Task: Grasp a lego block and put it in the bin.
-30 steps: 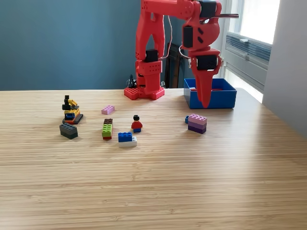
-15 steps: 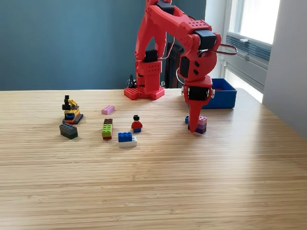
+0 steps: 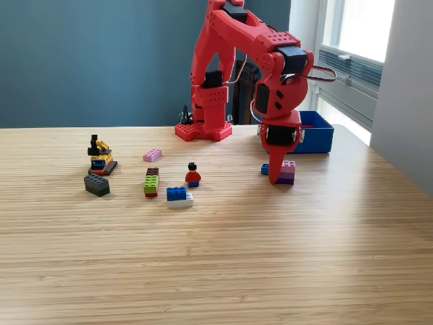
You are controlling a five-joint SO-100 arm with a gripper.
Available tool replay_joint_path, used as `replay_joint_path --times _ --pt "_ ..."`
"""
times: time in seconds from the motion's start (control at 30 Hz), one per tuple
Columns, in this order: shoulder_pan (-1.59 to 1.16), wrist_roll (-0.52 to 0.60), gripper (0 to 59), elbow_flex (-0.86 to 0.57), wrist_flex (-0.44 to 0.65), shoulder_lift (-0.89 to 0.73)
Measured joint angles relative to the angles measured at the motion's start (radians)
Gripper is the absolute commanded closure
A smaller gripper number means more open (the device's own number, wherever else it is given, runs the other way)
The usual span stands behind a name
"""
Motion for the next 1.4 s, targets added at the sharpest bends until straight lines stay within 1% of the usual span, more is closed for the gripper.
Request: replay_joint_path --times 0.1,0.2,0.27,0.4,0.53,0.7,0.8,1.03,1.27,1.4 --pt "0.0 -0.011 58.5 -0.006 0.0 0.0" --pt "0.0 -0.046 58.5 -0.02 0.003 0.0" --pt "0.0 -0.074 58.5 -0.034 0.028 0.0" --pt "0.0 -0.141 58.5 -0.095 0.124 0.0" --pt "-0.029 -0.202 58.6 -0.216 0.245 0.006" --pt "-0.117 -0.264 58.6 -0.244 0.321 0.107" --pt "-0.207 -0.295 58.6 -0.215 0.344 0.195" --pt "-0.485 -0.362 58.6 -0.067 0.353 0.347" --pt "-0.696 -0.402 58.6 0.029 0.353 0.379" --pt "-0.736 -0.426 58.3 0.058 0.353 0.379"
